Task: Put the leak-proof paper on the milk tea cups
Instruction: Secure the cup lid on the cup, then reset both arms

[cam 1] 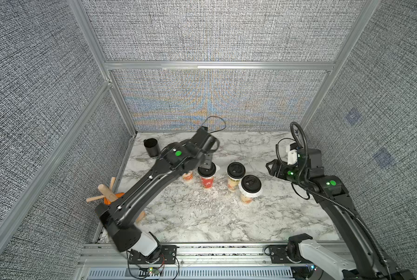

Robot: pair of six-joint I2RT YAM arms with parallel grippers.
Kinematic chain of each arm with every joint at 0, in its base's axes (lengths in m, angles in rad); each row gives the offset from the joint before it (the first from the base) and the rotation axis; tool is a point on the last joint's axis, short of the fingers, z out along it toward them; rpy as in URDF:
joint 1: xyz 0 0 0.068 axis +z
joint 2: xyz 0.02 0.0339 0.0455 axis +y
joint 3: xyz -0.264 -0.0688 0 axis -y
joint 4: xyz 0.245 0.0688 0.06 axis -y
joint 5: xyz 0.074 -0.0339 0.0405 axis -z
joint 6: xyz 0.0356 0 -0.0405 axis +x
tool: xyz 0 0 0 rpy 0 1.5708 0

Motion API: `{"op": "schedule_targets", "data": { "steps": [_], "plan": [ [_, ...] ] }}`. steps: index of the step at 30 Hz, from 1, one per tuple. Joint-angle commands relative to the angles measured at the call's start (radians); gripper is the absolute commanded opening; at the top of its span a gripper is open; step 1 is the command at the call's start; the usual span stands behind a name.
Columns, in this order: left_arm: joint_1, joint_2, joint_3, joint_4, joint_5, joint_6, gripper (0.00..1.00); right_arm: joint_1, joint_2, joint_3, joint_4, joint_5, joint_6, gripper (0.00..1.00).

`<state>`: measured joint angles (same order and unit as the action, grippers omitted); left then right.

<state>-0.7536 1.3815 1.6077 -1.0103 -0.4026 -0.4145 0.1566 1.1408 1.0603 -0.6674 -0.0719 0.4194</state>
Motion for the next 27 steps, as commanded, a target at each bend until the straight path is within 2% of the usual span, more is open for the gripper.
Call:
{"op": "schedule_targets", "data": {
  "steps": [1, 2, 3, 5, 7, 8, 10, 12, 14, 18, 19, 22, 24, 25, 27],
  "plan": [
    [0.082, -0.213, -0.235, 0.221, -0.242, 0.102, 0.49, -0.057, 0.002, -0.071, 0.221, 0.096, -0.085, 0.87],
    [0.114, -0.298, -0.336, 0.3, -0.304, 0.14, 0.54, -0.07, 0.0, -0.107, 0.29, 0.129, -0.106, 0.89],
    [0.152, -0.392, -0.453, 0.419, -0.371, 0.185, 0.64, -0.083, -0.007, -0.152, 0.385, 0.143, -0.155, 0.89],
    [0.228, -0.563, -0.665, 0.623, -0.48, 0.23, 0.99, -0.089, -0.024, -0.271, 0.572, 0.166, -0.241, 0.89],
    [0.321, -0.702, -0.868, 0.831, -0.499, 0.261, 1.0, -0.091, -0.049, -0.42, 0.783, 0.189, -0.277, 0.89],
    [0.359, -0.737, -0.927, 0.864, -0.49, 0.25, 1.0, -0.092, -0.058, -0.481, 0.868, 0.194, -0.282, 0.89],
    [0.438, -0.768, -1.043, 0.948, -0.411, 0.259, 1.0, -0.092, -0.072, -0.615, 1.056, 0.193, -0.296, 0.88],
    [0.47, -0.743, -1.136, 1.091, -0.343, 0.314, 1.0, -0.091, -0.071, -0.72, 1.197, 0.186, -0.301, 0.88],
    [0.489, -0.668, -1.205, 1.207, -0.332, 0.322, 1.0, -0.091, -0.051, -0.804, 1.331, 0.166, -0.341, 0.88],
    [0.521, -0.441, -1.274, 1.433, -0.26, 0.316, 1.0, -0.09, 0.032, -0.903, 1.559, 0.212, -0.33, 0.88],
    [0.526, -0.381, -1.291, 1.504, -0.251, 0.313, 1.0, -0.091, 0.028, -0.888, 1.546, 0.207, -0.346, 0.88],
    [0.541, -0.235, -1.334, 1.689, -0.226, 0.266, 1.0, -0.09, 0.061, -0.96, 1.786, 0.233, -0.387, 0.88],
    [0.544, -0.155, -1.333, 1.765, -0.223, 0.282, 1.0, -0.091, 0.094, -0.996, 1.92, 0.232, -0.42, 0.88],
    [0.546, -0.146, -1.317, 1.747, -0.202, 0.299, 1.0, -0.092, 0.116, -1.019, 1.999, 0.222, -0.438, 0.88],
    [0.561, -0.129, -1.303, 1.741, -0.108, 0.325, 1.0, -0.094, 0.188, -1.052, 2.133, 0.209, -0.454, 0.88]
  ]
}}
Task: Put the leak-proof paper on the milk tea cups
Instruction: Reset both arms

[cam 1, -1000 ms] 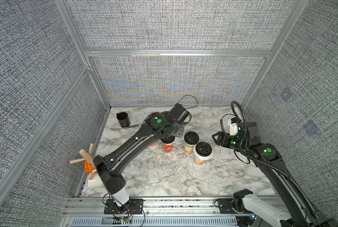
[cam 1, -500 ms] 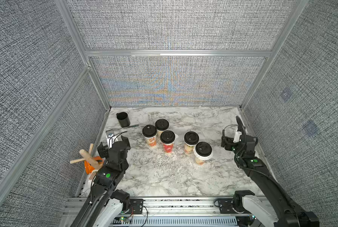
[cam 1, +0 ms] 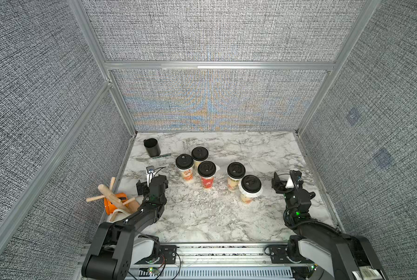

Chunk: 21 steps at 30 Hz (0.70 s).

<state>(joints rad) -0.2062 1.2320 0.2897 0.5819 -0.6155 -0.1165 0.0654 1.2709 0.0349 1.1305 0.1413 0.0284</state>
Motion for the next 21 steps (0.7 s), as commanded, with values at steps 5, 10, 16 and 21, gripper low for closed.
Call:
{"op": "schedule_targets", "data": {
  "steps": [5, 10, 16, 21],
  "plan": [
    [0.047, 0.259, 0.087, 0.261, 0.306, 0.123, 1.0, -0.008, 0.327, -0.046, 0.676, -0.032, -0.062, 0.89],
    [0.142, 0.248, 0.165, 0.081, 0.496, 0.06, 1.0, -0.033, 0.284, 0.168, 0.218, -0.032, -0.028, 0.89],
    [0.142, 0.241, 0.168, 0.066, 0.496, 0.059, 1.0, -0.055, 0.245, 0.185, 0.116, -0.071, -0.024, 0.98],
    [0.141, 0.241, 0.17, 0.059, 0.493, 0.058, 1.0, -0.049, 0.267, 0.166, 0.192, -0.068, -0.028, 0.98]
  ]
}}
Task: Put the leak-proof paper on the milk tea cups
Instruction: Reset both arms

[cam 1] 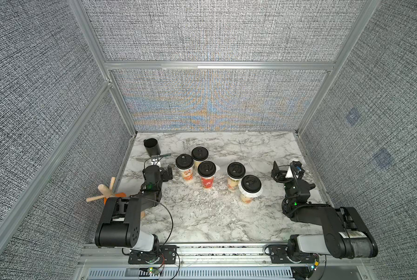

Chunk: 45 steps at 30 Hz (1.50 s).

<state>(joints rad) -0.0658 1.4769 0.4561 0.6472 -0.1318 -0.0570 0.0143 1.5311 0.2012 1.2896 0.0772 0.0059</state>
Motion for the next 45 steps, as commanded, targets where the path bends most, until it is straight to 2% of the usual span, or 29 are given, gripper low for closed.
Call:
{"op": "schedule_targets", "data": {
  "steps": [1, 15, 40, 43, 45],
  "plan": [
    [0.0, -0.004, 0.004, -0.006, 0.009, -0.001, 1.0, 0.001, 0.005, -0.002, 0.03, -0.004, -0.006, 0.98],
    [0.0, -0.004, 0.004, -0.008, 0.009, -0.003, 1.0, 0.007, 0.012, 0.029, -0.021, 0.001, -0.007, 0.98],
    [0.001, -0.004, 0.005, -0.008, 0.009, -0.002, 1.0, 0.007, -0.002, 0.012, -0.006, -0.003, -0.011, 0.98],
    [0.0, -0.004, 0.004, -0.007, 0.009, -0.003, 1.0, 0.016, -0.046, -0.039, 0.069, -0.031, -0.036, 0.98],
    [0.001, -0.004, 0.005, -0.007, 0.008, -0.003, 1.0, 0.032, -0.129, -0.069, 0.031, -0.011, -0.05, 0.98]
  ]
}}
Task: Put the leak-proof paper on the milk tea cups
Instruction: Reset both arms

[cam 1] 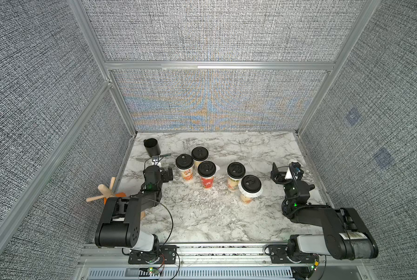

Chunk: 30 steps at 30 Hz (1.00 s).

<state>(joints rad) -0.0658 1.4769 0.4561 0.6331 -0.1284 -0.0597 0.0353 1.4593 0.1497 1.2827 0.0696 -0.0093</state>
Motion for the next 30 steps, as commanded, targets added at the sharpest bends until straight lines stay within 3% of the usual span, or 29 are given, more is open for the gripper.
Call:
{"op": "schedule_targets", "data": {
  "steps": [1, 4, 6, 8, 11, 12, 14, 17, 19, 21, 23, 26, 30],
  "plan": [
    [0.0, -0.004, 0.005, 0.007, 0.004, 0.0, 1.0, 0.009, -0.064, -0.005, -0.005, 0.02, -0.022, 0.98],
    [0.001, -0.004, 0.005, 0.007, 0.005, 0.0, 1.0, -0.002, 0.104, 0.037, 0.12, 0.026, 0.001, 0.98],
    [0.0, -0.004, 0.004, 0.006, 0.005, 0.0, 1.0, 0.013, -0.019, 0.034, -0.024, 0.031, -0.018, 0.98],
    [0.0, -0.004, 0.004, 0.007, 0.004, 0.002, 1.0, 0.022, -0.075, -0.016, 0.009, 0.051, -0.026, 0.98],
    [0.001, -0.004, 0.006, 0.004, 0.005, 0.001, 1.0, 0.006, 0.108, 0.029, 0.135, 0.088, 0.011, 0.98],
    [0.0, -0.004, 0.006, 0.007, 0.004, 0.001, 1.0, 0.022, 0.068, 0.045, 0.013, 0.094, -0.006, 0.98],
    [0.001, -0.003, 0.006, 0.005, 0.004, 0.001, 1.0, 0.035, -0.043, 0.012, -0.012, 0.067, -0.033, 0.98],
    [0.0, -0.003, 0.006, 0.008, 0.005, 0.001, 1.0, 0.026, 0.101, 0.0, 0.189, 0.13, -0.001, 0.98],
    [0.0, -0.004, 0.006, 0.005, 0.004, 0.001, 1.0, 0.022, 0.04, 0.057, -0.037, 0.105, 0.007, 0.98],
    [0.0, -0.003, 0.006, 0.005, 0.004, 0.001, 1.0, 0.017, 0.096, 0.039, 0.097, 0.08, -0.004, 0.98],
    [-0.002, -0.002, 0.007, 0.006, 0.004, 0.001, 1.0, 0.017, 0.051, 0.06, -0.027, 0.076, -0.003, 0.98],
    [-0.001, -0.002, 0.008, 0.004, 0.003, 0.001, 1.0, 0.016, 0.087, 0.04, 0.073, 0.069, -0.007, 0.98],
    [0.0, 0.003, 0.012, 0.001, 0.005, 0.001, 1.0, 0.014, 0.064, 0.064, -0.009, 0.069, -0.004, 0.98]
  ]
}}
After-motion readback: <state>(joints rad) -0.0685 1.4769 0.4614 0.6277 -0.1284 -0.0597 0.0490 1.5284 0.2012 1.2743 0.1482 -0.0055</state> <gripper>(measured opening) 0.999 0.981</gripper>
